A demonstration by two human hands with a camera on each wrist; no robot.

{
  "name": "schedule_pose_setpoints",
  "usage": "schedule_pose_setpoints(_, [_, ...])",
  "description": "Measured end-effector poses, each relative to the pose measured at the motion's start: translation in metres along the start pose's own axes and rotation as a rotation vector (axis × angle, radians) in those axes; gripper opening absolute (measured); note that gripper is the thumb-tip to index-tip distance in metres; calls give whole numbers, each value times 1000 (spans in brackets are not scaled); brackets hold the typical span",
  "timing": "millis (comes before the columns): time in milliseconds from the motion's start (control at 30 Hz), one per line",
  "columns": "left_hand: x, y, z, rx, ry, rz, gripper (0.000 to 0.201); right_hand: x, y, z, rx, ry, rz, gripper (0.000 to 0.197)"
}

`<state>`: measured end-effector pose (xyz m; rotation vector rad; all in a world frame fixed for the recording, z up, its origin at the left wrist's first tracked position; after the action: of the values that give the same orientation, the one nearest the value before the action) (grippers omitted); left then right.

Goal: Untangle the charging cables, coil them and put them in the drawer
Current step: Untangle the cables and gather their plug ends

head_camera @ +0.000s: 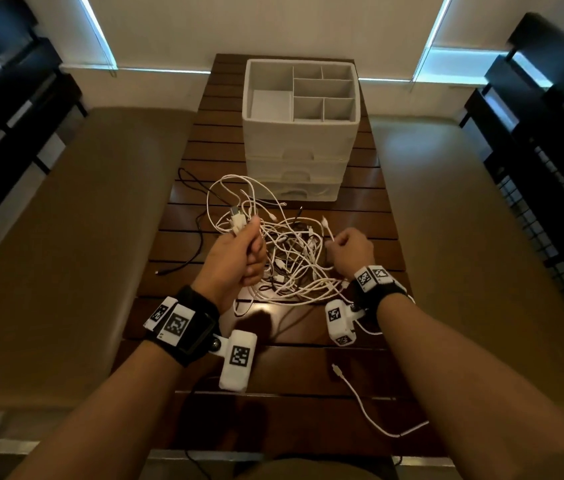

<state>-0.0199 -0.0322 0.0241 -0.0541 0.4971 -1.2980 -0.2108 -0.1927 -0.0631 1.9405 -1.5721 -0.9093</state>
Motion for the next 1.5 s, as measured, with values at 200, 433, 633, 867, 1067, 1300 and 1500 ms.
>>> schedule_pose_setpoints(200, [12, -10, 7, 4, -101, 164, 41, -34, 49, -82, 598, 244, -59, 21])
schedule_pose_setpoints(433, [12, -35, 33, 165, -392, 259, 15, -84, 39, -110, 457, 544, -191, 22])
schedule_pose_setpoints(633, [6, -29, 31, 270, -484, 195, 27, -92, 36, -113, 402, 680, -129, 22])
schedule_pose_setpoints(867, [7, -27, 30, 334, -496, 219, 33, -98, 31, -113, 353, 699, -127, 16])
schedule_pose_setpoints(1067, [14, -24, 29, 388, -428, 240, 47, -104, 30, -114, 316, 712, -107, 20])
schedule_pose_setpoints(1300, [9, -16, 65, 106, -393, 163, 53, -66, 13, -97, 158, 627, -166, 11])
schedule_pose_setpoints(1500, [-9, -3, 82, -39, -365, 117, 53, -13, 12, -91, 4, 495, -177, 7])
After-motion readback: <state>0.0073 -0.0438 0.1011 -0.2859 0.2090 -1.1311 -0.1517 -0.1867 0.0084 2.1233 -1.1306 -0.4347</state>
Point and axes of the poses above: each hand's wrist, its own x-axis towards the middle knuckle, its own y-axis out of the back of the hand, z = x × y, the point moved 2 cm from there along x, towards the middle knuckle, and after that the axes turned 1 degree about y, right-handed, at the moved point
